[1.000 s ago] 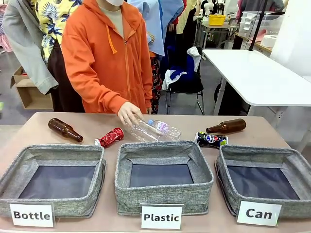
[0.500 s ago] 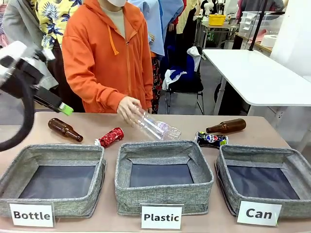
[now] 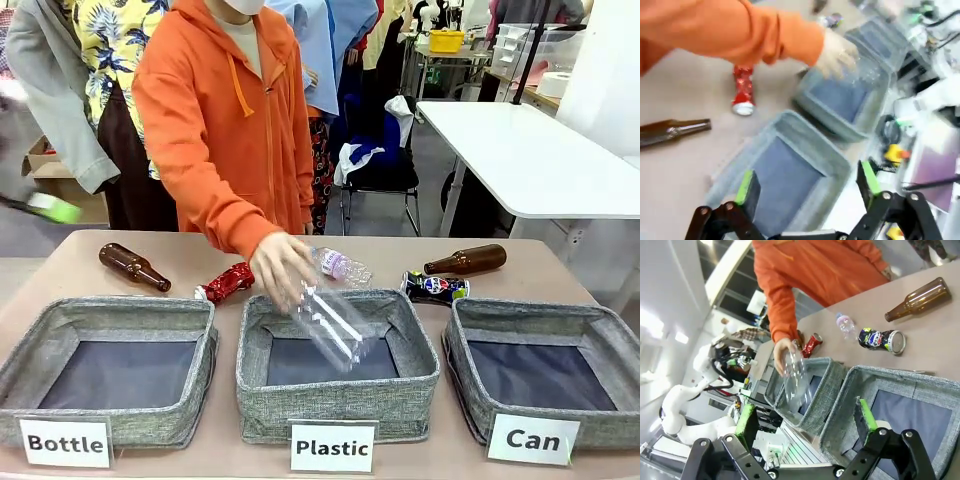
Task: Sort the can waste into the basket.
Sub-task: Pick up the can waste from the table and place it in the right Fabric basket.
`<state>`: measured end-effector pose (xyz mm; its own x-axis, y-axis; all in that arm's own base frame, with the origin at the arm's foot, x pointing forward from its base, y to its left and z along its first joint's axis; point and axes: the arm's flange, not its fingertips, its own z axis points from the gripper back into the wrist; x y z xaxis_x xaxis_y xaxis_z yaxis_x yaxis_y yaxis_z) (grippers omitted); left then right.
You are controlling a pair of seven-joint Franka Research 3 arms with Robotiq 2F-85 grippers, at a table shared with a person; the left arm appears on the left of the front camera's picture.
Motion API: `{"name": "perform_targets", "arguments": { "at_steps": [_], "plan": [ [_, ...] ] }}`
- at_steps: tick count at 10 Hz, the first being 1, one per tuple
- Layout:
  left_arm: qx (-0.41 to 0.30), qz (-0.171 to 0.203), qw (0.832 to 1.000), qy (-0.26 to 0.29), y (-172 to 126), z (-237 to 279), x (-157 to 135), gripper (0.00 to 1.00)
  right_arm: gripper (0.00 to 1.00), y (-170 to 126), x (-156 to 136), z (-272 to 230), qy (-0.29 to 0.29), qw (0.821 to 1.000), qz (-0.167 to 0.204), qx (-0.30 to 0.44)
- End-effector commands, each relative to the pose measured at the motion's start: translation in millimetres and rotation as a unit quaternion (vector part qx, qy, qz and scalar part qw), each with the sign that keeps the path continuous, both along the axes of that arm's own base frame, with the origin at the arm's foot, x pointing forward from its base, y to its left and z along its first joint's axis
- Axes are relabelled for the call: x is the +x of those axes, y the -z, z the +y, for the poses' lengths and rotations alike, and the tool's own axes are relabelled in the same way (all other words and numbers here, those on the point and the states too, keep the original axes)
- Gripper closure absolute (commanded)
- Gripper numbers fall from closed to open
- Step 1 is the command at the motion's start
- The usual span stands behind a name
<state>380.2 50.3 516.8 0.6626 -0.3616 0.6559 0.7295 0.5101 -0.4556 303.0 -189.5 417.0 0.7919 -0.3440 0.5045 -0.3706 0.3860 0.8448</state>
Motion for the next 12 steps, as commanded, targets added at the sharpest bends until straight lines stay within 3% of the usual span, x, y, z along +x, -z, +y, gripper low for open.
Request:
{"name": "perform_targets", "arguments": {
  "at_steps": [1, 3, 6, 10, 12],
  "plan": [
    [-0.11, 0.01, 0.994, 0.008, -2.5, 98.3, -59.0, 0.0, 0.0, -0.7, 3.3, -0.8, 0.003, 1.0, -0.021, 0.006],
    [-0.185, 0.004, 0.983, -0.012, 27.8, 156.0, -99.2, 0.0, 0.0, -0.7, 3.3, -0.8, 0.003, 1.0, -0.021, 0.006],
    [-0.217, 0.017, 0.976, -0.034, 56.3, 182.6, -116.7, 0.0, 0.0, -0.7, 3.3, -0.8, 0.003, 1.0, -0.021, 0.006],
    [-0.202, 0.03, 0.979, -0.008, 50.7, 167.3, -98.1, 0.0, 0.0, -0.7, 3.3, -0.8, 0.003, 1.0, -0.021, 0.006],
    [-0.119, 0.031, 0.992, -0.01, 28.1, 107.6, -70.7, 0.0, 0.0, -0.7, 3.3, -0.8, 0.003, 1.0, -0.021, 0.006]
  ]
}}
